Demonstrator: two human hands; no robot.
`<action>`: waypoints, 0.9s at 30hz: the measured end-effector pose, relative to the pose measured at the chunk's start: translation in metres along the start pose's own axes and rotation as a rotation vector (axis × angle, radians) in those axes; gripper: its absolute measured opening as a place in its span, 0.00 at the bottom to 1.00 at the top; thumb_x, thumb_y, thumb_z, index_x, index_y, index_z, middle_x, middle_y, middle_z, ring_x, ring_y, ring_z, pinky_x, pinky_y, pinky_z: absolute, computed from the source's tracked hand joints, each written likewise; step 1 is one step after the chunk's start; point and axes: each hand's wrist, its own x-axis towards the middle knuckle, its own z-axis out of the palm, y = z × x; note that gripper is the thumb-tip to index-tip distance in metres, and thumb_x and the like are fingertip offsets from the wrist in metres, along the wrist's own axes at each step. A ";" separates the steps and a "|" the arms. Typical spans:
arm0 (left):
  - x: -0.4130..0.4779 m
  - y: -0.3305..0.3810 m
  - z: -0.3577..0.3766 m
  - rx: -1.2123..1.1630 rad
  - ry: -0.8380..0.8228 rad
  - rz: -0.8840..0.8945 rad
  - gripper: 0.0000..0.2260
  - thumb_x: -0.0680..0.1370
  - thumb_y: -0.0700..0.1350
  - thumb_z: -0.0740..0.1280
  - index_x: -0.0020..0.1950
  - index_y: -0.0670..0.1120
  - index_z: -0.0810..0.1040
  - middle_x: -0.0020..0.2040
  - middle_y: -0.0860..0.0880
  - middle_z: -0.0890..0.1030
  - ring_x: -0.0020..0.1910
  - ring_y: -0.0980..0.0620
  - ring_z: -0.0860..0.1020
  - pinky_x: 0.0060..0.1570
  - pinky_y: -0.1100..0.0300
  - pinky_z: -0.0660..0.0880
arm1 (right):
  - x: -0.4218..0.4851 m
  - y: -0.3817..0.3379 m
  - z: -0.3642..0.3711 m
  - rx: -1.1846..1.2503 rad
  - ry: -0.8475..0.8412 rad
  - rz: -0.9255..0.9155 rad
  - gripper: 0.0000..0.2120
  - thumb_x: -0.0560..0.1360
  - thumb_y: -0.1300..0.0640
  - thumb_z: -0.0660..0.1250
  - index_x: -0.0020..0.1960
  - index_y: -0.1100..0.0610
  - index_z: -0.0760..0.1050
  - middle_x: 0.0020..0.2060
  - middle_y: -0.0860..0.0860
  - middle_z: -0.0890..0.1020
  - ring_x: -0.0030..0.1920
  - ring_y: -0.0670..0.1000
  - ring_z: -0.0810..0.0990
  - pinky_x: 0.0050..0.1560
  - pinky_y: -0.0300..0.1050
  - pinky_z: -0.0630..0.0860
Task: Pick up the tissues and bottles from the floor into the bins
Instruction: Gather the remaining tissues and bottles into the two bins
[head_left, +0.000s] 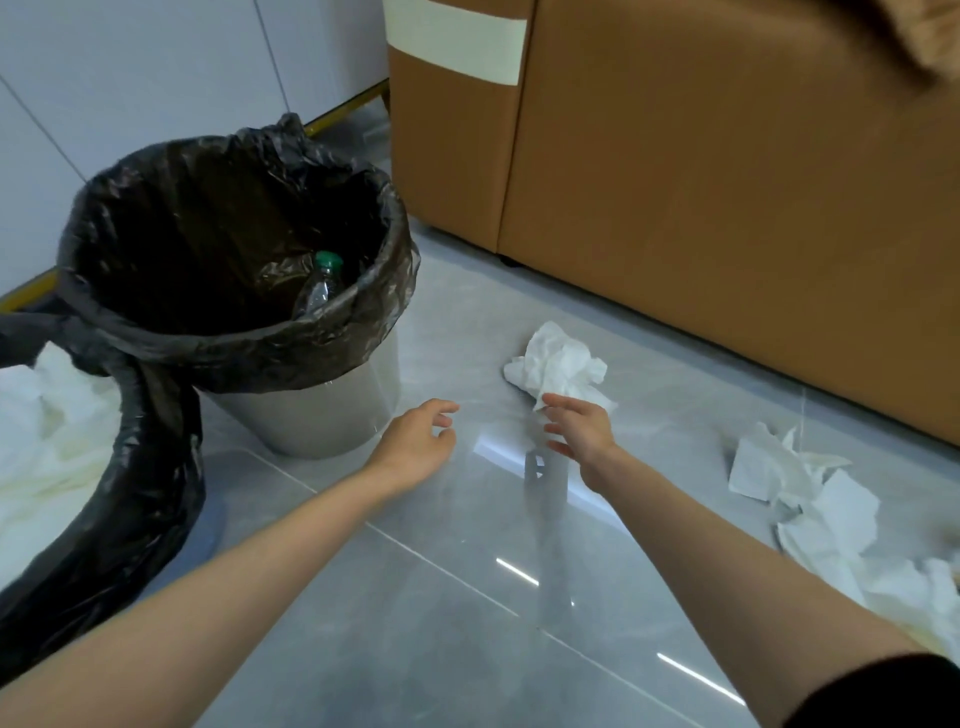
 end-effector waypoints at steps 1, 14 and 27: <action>0.000 0.001 0.000 -0.015 0.011 0.006 0.17 0.78 0.40 0.61 0.66 0.49 0.72 0.60 0.49 0.77 0.51 0.50 0.75 0.49 0.62 0.70 | -0.001 -0.001 -0.001 -0.019 0.068 -0.053 0.09 0.77 0.62 0.64 0.52 0.55 0.81 0.49 0.52 0.81 0.44 0.50 0.77 0.48 0.43 0.76; -0.075 -0.003 0.004 -0.087 0.147 0.161 0.38 0.73 0.42 0.69 0.75 0.62 0.53 0.74 0.50 0.58 0.74 0.51 0.57 0.71 0.57 0.59 | -0.066 -0.009 -0.020 -0.128 -0.414 -0.207 0.11 0.70 0.72 0.69 0.37 0.59 0.73 0.33 0.54 0.77 0.41 0.54 0.79 0.46 0.40 0.80; -0.114 -0.032 0.021 -0.183 -0.094 0.134 0.31 0.76 0.44 0.67 0.72 0.64 0.58 0.67 0.61 0.70 0.63 0.61 0.72 0.56 0.74 0.67 | -0.093 0.021 0.018 0.165 -0.600 0.131 0.11 0.74 0.72 0.62 0.38 0.59 0.70 0.31 0.53 0.67 0.35 0.51 0.82 0.47 0.43 0.82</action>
